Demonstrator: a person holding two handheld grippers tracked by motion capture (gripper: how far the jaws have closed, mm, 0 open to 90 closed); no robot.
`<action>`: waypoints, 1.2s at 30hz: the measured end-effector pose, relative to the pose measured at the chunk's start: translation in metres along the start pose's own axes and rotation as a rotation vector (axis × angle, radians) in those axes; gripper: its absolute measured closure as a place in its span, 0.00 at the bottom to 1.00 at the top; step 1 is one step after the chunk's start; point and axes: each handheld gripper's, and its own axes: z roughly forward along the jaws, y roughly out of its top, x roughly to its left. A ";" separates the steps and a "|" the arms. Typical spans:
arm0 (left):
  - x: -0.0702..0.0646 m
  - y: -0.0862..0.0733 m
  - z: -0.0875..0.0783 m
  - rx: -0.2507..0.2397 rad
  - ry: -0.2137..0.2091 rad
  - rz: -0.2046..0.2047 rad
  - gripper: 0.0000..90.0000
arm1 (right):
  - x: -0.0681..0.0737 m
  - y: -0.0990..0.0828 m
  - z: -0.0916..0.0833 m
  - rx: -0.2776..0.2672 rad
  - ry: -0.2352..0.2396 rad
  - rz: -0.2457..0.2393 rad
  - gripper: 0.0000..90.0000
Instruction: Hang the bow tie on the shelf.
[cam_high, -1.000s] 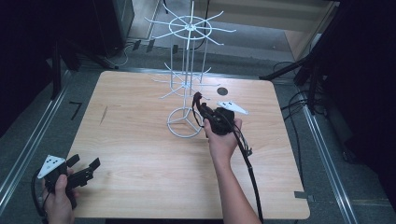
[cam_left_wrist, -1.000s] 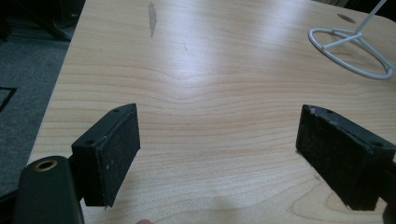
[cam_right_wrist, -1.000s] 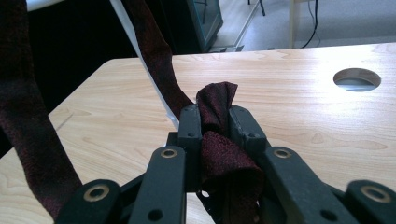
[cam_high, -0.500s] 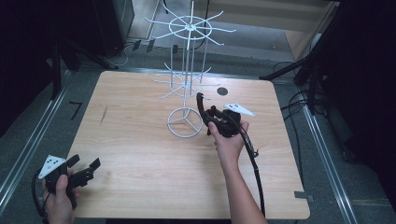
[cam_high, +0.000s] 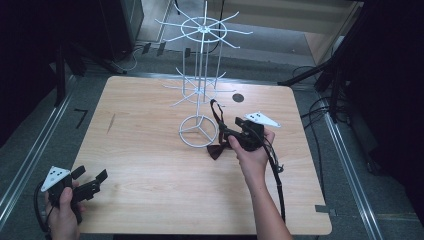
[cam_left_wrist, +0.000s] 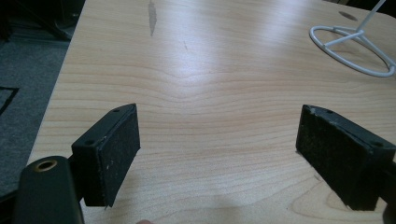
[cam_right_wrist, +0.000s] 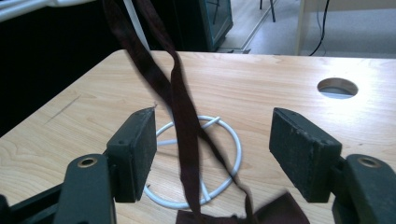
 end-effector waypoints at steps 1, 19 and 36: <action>0.000 0.000 0.000 0.001 0.000 0.001 0.16 | 0.000 0.000 -0.003 -0.002 -0.002 0.001 0.36; -0.001 0.000 0.000 0.002 0.004 0.009 0.16 | -0.024 -0.012 -0.061 -0.016 -0.038 -0.043 0.32; -0.002 0.000 0.000 0.003 0.008 0.016 0.16 | -0.067 -0.055 -0.107 0.025 -0.083 -0.024 0.23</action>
